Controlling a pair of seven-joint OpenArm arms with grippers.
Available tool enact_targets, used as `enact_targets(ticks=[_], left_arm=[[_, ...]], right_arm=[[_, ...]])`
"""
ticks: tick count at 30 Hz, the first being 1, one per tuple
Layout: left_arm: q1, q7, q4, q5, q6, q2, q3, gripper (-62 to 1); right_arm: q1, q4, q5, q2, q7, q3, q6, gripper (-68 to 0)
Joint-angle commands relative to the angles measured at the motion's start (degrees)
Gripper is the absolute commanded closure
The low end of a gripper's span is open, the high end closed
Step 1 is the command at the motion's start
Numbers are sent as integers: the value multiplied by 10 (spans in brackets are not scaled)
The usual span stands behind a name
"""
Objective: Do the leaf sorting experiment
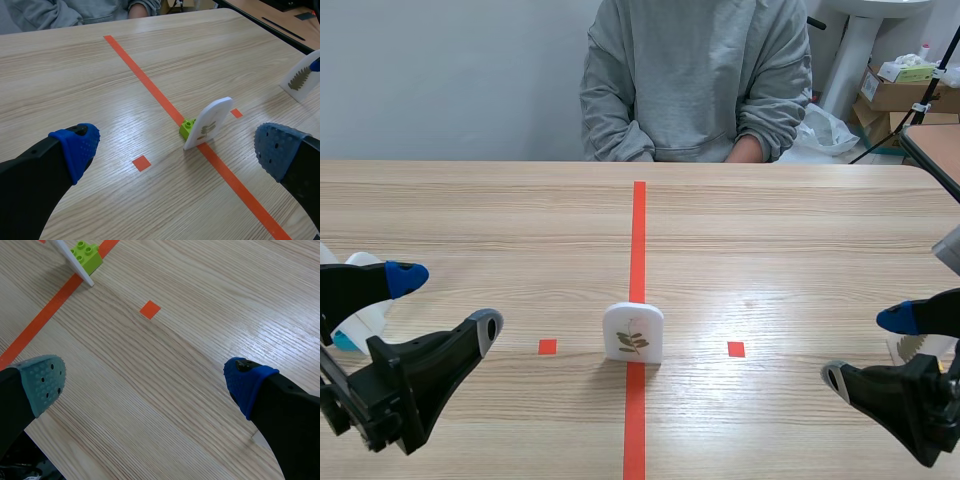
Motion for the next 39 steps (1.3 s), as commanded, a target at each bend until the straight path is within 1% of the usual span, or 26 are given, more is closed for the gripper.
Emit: enact_targets(ticks=[1, 5, 9, 13, 17, 19, 22, 29, 33, 35, 39], left_arm=[[2, -10, 8, -4, 1, 3, 1, -623], [2, -10, 8, -4, 1, 3, 1, -623], [2, -10, 8, -4, 1, 3, 1, -623], [2, -10, 8, -4, 1, 7, 1, -623], [2, -10, 8, -4, 1, 13, 1, -623], [2, -10, 8, -4, 1, 14, 1, -623], [2, -10, 8, -4, 1, 14, 1, -623], [2, -10, 8, -4, 1, 14, 1, -623], [2, -10, 8, -4, 1, 14, 1, -623], [2, -10, 8, -4, 1, 14, 1, -623], [2, -8, 8, -4, 1, 14, 1, -623]], right_arm=[[10, 10, 8, 15, 4, 13, 5, -679], [28, 10, 8, 23, -7, 28, 5, -679], [57, 10, 7, 34, -28, 28, 5, -679], [89, 10, -9, 47, -35, 28, 5, -679], [121, 10, -18, 62, -35, 9, 5, -679], [140, 10, -23, 71, -34, -12, 5, -679], [172, 10, -49, 78, -34, -50, 5, -679], [256, 10, -89, 78, -25, -161, 5, -679], [300, 10, -121, 72, -16, -226, 5, -679], [319, 8, -143, 65, -14, -254, 5, -679], [358, -11, -184, 41, 10, -308, 5, -679]])
